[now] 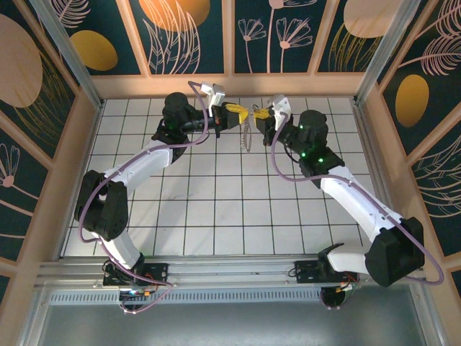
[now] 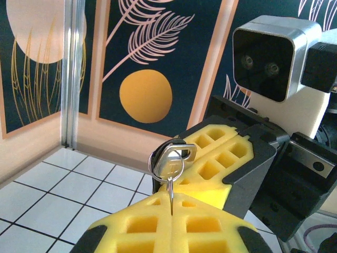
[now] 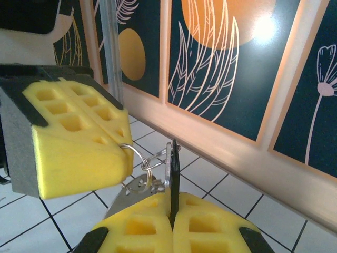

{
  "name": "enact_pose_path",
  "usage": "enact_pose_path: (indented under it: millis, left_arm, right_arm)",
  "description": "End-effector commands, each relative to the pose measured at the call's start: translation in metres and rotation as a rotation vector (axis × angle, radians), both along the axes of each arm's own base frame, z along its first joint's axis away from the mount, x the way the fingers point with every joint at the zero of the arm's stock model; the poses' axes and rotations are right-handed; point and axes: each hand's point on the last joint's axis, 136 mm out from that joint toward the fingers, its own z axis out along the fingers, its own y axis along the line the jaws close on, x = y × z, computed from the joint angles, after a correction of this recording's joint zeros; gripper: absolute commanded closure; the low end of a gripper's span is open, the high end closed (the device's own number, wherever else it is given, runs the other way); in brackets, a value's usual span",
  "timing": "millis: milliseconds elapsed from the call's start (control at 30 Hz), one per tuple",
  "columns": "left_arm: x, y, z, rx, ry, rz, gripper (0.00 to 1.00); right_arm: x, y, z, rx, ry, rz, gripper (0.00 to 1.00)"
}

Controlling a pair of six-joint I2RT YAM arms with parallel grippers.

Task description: Put the keys on the keyring

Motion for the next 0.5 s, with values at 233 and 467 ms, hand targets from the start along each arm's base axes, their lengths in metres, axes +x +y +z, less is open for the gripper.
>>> enact_pose_path:
  millis: [233,467]
  left_arm:
    - [-0.008,0.001,0.030,-0.043,-0.074,-0.028,1.00]
    - [-0.002,-0.002,0.020,-0.036,-0.050,-0.028,1.00]
  right_arm:
    - [0.006,0.010,0.010,-0.005,-0.017,0.027,1.00]
    - [0.007,0.009,0.009,-0.010,-0.021,0.013,1.00]
